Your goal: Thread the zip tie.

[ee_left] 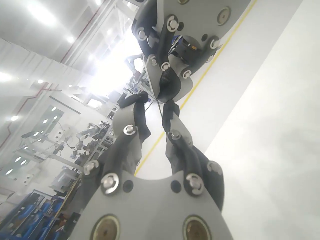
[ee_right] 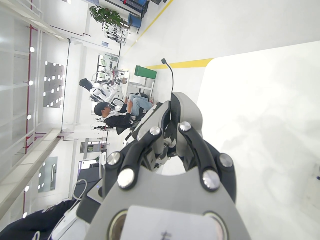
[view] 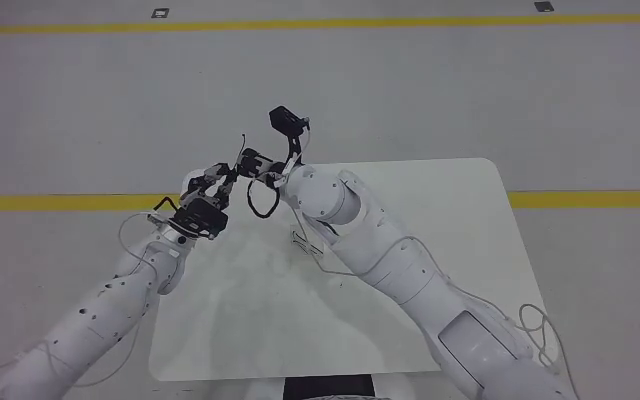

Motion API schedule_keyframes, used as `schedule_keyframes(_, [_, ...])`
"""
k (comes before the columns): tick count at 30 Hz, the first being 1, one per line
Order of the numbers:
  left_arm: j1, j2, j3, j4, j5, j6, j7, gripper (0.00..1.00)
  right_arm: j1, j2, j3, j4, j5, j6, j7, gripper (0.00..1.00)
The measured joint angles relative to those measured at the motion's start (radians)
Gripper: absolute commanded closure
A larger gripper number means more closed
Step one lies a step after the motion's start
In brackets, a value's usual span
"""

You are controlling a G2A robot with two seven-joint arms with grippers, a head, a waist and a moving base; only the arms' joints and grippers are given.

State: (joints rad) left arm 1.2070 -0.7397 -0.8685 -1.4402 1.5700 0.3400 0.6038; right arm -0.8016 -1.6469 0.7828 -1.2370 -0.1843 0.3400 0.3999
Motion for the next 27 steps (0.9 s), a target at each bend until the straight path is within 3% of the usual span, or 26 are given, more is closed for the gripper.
schedule_keyframes(9, [-0.014, 0.003, 0.009, 0.007, 0.000, 0.000, 0.000, 1.00, -0.003, -0.008, 0.012, 0.004, -0.022, 0.000, 0.015, 1.00])
schedule_keyframes(11, [-0.017, 0.003, 0.010, 0.010, 0.000, 0.000, 0.003, 1.00, -0.004, -0.009, 0.017, 0.004, -0.028, 0.000, 0.019, 0.25])
schedule_keyframes(12, [-0.017, 0.004, 0.009, 0.011, 0.000, 0.000, 0.004, 1.00, -0.004, -0.009, 0.019, 0.004, -0.030, 0.000, 0.020, 0.00])
schedule_keyframes(22, [0.017, -0.001, -0.026, -0.008, 0.000, 0.000, 0.024, 1.00, -0.029, -0.007, 0.061, -0.012, -0.073, 0.000, 0.018, 0.00])
schedule_keyframes(27, [0.066, -0.014, -0.050, -0.049, -0.051, -0.010, 0.034, 1.00, -0.056, 0.003, 0.102, -0.035, -0.122, 0.000, 0.012, 0.00])
